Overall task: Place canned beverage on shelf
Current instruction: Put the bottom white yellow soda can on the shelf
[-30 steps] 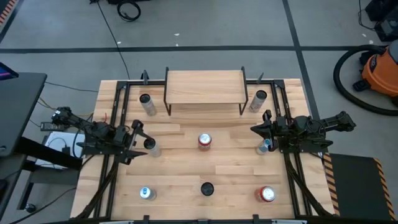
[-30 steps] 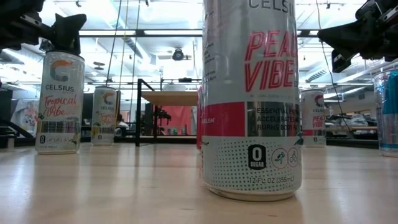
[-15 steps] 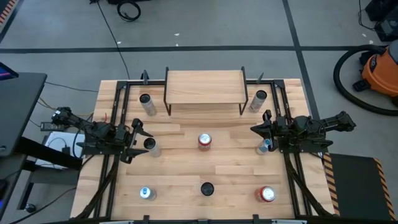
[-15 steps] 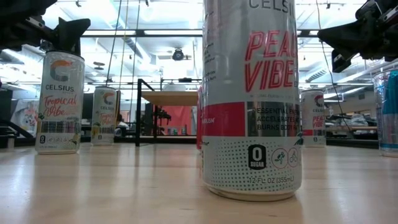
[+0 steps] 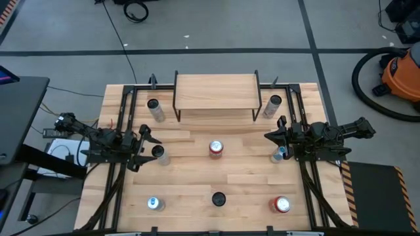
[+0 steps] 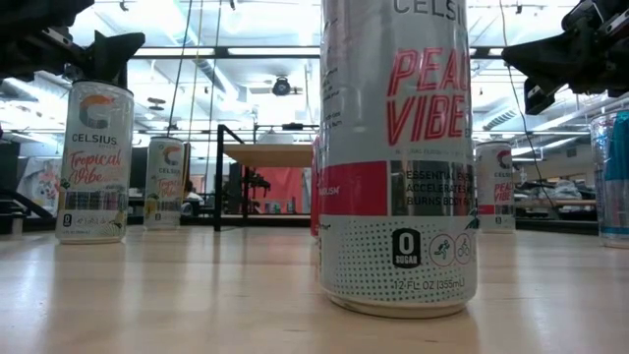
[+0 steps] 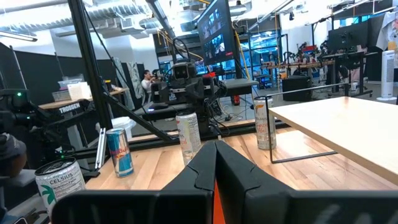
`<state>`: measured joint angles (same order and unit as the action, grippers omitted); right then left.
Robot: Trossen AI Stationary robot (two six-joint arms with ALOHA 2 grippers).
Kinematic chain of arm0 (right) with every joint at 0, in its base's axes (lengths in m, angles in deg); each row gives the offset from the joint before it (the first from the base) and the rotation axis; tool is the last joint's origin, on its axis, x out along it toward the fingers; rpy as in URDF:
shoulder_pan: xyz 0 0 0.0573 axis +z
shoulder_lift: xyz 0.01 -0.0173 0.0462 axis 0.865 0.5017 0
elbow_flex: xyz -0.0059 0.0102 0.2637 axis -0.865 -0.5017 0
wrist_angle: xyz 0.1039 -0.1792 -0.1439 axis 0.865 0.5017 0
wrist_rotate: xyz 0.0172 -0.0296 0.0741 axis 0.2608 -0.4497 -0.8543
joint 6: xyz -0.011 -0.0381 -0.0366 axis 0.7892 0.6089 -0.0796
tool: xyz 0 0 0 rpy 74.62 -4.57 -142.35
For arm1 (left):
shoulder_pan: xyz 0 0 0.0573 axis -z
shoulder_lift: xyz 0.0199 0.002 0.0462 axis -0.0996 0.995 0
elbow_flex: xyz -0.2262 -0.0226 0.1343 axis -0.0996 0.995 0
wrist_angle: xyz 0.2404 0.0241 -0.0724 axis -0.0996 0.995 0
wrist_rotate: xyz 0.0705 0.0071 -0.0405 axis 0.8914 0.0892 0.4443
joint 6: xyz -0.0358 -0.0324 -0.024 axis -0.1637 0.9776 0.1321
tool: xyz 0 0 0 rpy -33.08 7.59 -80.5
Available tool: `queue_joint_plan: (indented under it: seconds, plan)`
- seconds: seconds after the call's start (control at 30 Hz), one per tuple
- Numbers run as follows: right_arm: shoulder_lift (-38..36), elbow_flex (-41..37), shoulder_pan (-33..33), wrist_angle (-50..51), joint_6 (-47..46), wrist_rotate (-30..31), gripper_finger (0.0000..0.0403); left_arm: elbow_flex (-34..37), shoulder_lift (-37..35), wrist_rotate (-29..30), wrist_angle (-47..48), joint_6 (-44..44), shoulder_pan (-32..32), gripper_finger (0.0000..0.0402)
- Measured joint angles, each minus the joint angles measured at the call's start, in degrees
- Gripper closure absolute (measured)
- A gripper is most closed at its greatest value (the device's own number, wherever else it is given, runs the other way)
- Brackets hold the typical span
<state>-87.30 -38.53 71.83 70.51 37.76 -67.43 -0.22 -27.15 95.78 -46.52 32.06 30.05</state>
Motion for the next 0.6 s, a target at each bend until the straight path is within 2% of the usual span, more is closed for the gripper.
queue_joint_plan:
  seconds: [0.6]
  plan:
    - [0.0, 0.0, 0.0, 0.0, 0.0, 0.0, 0.0387, 0.0, 0.0, 0.3, 0.7, -5.8, 0.0, 0.0083]
